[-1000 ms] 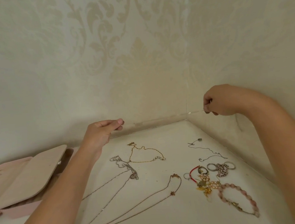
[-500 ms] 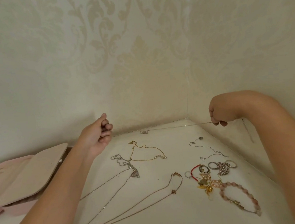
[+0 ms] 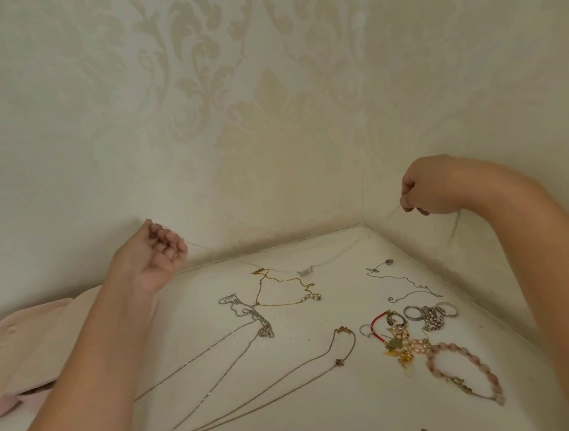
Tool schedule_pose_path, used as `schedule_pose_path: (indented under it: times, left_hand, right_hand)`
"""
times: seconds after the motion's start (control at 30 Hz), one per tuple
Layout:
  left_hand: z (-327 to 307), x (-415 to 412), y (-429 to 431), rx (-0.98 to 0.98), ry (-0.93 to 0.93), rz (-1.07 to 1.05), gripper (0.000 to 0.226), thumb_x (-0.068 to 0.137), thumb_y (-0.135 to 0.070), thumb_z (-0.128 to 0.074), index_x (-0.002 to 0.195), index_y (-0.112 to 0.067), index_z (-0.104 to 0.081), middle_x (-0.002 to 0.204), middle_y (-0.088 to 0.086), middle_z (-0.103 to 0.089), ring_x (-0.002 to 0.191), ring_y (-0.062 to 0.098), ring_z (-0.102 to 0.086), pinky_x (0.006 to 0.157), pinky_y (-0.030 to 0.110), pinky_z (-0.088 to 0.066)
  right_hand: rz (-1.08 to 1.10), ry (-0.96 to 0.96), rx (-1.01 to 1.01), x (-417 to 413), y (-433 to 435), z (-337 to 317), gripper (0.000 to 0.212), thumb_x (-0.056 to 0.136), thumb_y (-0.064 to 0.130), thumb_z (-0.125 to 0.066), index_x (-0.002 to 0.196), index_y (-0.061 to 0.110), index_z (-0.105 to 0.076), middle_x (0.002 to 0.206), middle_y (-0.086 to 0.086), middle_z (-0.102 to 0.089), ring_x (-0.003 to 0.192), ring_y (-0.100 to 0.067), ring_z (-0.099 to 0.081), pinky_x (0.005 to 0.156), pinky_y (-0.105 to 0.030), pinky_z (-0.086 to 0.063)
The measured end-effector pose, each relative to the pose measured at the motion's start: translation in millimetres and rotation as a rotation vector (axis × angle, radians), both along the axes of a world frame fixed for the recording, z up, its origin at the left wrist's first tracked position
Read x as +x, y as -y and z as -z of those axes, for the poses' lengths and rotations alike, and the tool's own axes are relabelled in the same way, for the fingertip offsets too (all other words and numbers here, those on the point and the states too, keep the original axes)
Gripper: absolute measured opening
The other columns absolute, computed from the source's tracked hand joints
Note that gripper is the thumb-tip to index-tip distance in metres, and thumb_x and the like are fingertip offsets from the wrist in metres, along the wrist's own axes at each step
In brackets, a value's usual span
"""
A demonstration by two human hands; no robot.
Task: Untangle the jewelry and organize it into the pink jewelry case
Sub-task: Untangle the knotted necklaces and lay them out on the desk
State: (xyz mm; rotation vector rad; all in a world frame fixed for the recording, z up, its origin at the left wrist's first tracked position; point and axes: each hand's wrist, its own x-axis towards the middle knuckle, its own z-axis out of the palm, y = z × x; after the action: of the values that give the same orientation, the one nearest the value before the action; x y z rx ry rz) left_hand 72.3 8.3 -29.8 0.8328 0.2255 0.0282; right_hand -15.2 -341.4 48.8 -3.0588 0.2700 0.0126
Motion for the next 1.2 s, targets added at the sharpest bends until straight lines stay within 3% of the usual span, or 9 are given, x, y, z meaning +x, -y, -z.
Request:
schedule_pose_path:
  times: [0.13, 0.27, 0.4, 0.47, 0.6, 0.73, 0.93, 1.07, 1.2]
  left_hand:
    - [-2, 4, -25, -0.385, 0.089, -0.126, 0.030, 0.097, -0.010, -0.044, 0.068, -0.015, -0.051, 0.058, -0.006, -0.052, 0.048, 0.005, -0.051, 0.064, 0.019, -0.044]
    - [2, 4, -44, -0.594, 0.182, -0.175, 0.020, 0.088, 0.000, -0.057, 0.070, -0.008, -0.063, 0.062, 0.001, -0.061, 0.055, 0.010, -0.057, 0.057, 0.018, -0.048]
    - [0, -4, -49, -0.686, 0.240, -0.166, 0.017, 0.070, 0.010, -0.055, 0.066, -0.005, -0.062, 0.078, 0.006, -0.062, 0.072, 0.019, -0.061, 0.080, 0.022, -0.047]
    - [-4, -13, -49, -0.818, 0.260, -0.184, 0.022, 0.082, 0.009, -0.047, 0.068, -0.006, -0.056, 0.073, 0.011, -0.063, 0.068, 0.021, -0.063, 0.085, 0.027, -0.046]
    - [0, -42, -50, -1.003, 0.260, -0.213, 0.022, 0.073, 0.016, -0.045, 0.068, -0.003, -0.054, 0.059, 0.011, -0.055, 0.053, 0.023, -0.056, 0.067, 0.027, -0.049]
    - [9, -54, -77, -0.968, 0.200, -0.238, 0.020, 0.069, 0.011, -0.041, 0.065, -0.006, -0.049, 0.049, 0.006, -0.043, 0.035, 0.017, -0.038, 0.041, 0.021, -0.033]
    - [-3, -83, -96, -0.820, 0.184, -0.237, 0.020, 0.060, 0.009, -0.035, 0.064, -0.007, -0.045, 0.049, 0.005, -0.041, 0.035, 0.014, -0.025, 0.037, 0.020, -0.021]
    - [-16, -93, -103, -0.658, 0.171, -0.161, 0.020, 0.070, 0.010, -0.037, 0.072, -0.007, -0.045, 0.055, 0.002, -0.049, 0.037, 0.011, -0.034, 0.036, 0.018, -0.025]
    - [-41, -114, -97, -0.331, 0.249, 0.039, 0.031, 0.046, 0.008, -0.064, 0.072, -0.007, -0.056, 0.058, 0.000, -0.058, 0.036, 0.005, -0.042, 0.039, 0.012, -0.029]
  right_hand:
    - [-0.066, 0.046, 0.148, -10, 3, -1, 0.026, 0.094, 0.017, -0.056, 0.069, 0.021, -0.059, 0.067, 0.004, -0.053, 0.066, -0.015, -0.050, 0.053, -0.023, -0.033]
    - [-0.120, 0.105, 0.289, -21, 5, 7, 0.019, 0.093, 0.020, -0.058, 0.077, 0.018, -0.066, 0.064, 0.004, -0.058, 0.057, -0.009, -0.047, 0.053, -0.024, -0.032]
    - [-0.128, 0.089, 0.397, -32, 5, 26, 0.016, 0.094, 0.020, -0.057, 0.085, 0.018, -0.070, 0.064, 0.006, -0.062, 0.058, -0.007, -0.049, 0.056, -0.022, -0.035]
    - [-0.130, 0.006, 0.416, -43, 6, 39, 0.016, 0.094, 0.019, -0.059, 0.086, 0.020, -0.073, 0.066, 0.009, -0.069, 0.071, -0.002, -0.058, 0.067, -0.022, -0.039]
    - [-0.158, -0.096, 0.483, -76, 10, 60, 0.014, 0.093, 0.017, -0.061, 0.090, 0.022, -0.074, 0.073, 0.011, -0.074, 0.082, 0.003, -0.060, 0.077, -0.017, -0.043]
    - [-0.102, 0.040, 0.636, -107, 17, 69, 0.016, 0.092, 0.015, -0.063, 0.083, 0.021, -0.075, 0.067, 0.007, -0.072, 0.070, -0.011, -0.054, 0.064, -0.022, -0.039]
    - [-0.002, 0.150, 0.569, -142, 17, 72, 0.016, 0.087, 0.023, -0.070, 0.072, 0.017, -0.074, 0.055, 0.008, -0.061, 0.057, -0.009, -0.048, 0.058, -0.024, -0.036]
    - [0.021, 0.101, 0.546, -154, 19, 71, 0.019, 0.088, 0.000, -0.062, 0.080, 0.012, -0.074, 0.061, 0.005, -0.067, 0.057, -0.006, -0.059, 0.062, -0.020, -0.046]
    - [0.075, 0.139, 0.665, -165, 17, 65, 0.015, 0.085, -0.013, -0.059, 0.083, -0.002, -0.069, 0.066, -0.009, -0.068, 0.052, -0.010, -0.065, 0.053, -0.017, -0.053]
